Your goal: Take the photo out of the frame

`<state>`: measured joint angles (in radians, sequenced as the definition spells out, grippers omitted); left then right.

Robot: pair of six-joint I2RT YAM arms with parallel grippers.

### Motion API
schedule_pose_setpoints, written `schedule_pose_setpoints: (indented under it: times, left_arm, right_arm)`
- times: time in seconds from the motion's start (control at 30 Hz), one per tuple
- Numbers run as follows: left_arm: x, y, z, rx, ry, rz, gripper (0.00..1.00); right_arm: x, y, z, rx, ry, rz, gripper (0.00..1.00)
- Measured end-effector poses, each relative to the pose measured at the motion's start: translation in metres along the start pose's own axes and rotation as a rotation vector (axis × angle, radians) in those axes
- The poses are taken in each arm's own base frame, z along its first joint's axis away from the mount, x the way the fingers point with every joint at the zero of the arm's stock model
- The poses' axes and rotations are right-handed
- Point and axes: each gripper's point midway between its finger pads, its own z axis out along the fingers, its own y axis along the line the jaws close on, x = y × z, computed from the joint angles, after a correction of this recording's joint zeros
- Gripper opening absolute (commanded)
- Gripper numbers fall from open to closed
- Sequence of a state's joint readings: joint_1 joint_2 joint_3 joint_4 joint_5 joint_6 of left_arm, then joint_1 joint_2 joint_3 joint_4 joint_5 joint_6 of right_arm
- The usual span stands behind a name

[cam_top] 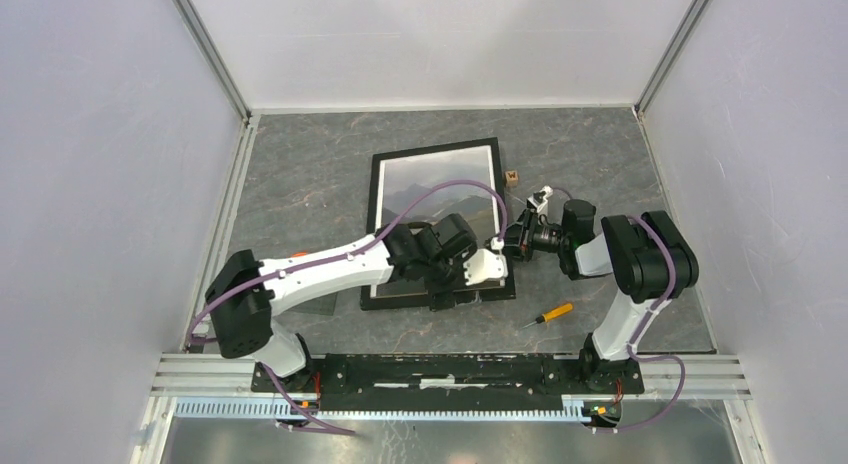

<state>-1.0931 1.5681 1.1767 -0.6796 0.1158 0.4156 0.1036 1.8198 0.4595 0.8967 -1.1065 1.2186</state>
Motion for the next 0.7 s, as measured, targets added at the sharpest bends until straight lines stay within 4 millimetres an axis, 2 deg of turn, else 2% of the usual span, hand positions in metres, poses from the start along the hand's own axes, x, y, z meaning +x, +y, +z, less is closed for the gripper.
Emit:
schedule_pose_setpoints:
  times: [0.13, 0.2, 0.33, 0.4, 0.47, 0.6, 0.7]
  left_arm:
    - [-0.017, 0.024, -0.031, -0.037, -0.074, -0.083, 1.0]
    - [-0.026, 0.049, -0.059, -0.066, -0.132, -0.173, 1.0]
    - [-0.035, 0.113, -0.122, -0.182, -0.263, -0.355, 1.0]
    - [-0.031, 0.138, -0.151, -0.252, -0.3, -0.414, 1.0]
    - [-0.028, 0.15, -0.173, -0.301, -0.322, -0.446, 1.0]
    - [-0.018, 0.17, -0.202, -0.435, -0.318, -0.486, 1.0]
    - [-0.003, 0.184, -0.215, -0.537, -0.285, -0.53, 1.0]
  right_arm:
    - [0.002, 0.023, -0.001, -0.029, -0.003, -0.072, 0.0]
    - [0.002, 0.035, -0.004, -0.035, -0.017, -0.095, 0.0]
    - [-0.003, 0.052, -0.008, -0.013, -0.034, -0.146, 0.0]
    - [-0.01, 0.058, -0.007, 0.027, -0.028, -0.178, 0.0]
    - [-0.023, 0.072, -0.007, 0.074, -0.02, -0.232, 0.0]
    - [-0.044, 0.103, -0.01, 0.147, -0.011, -0.363, 0.0]
    - [-0.059, 0.127, -0.017, 0.204, -0.024, -0.496, 0.0]
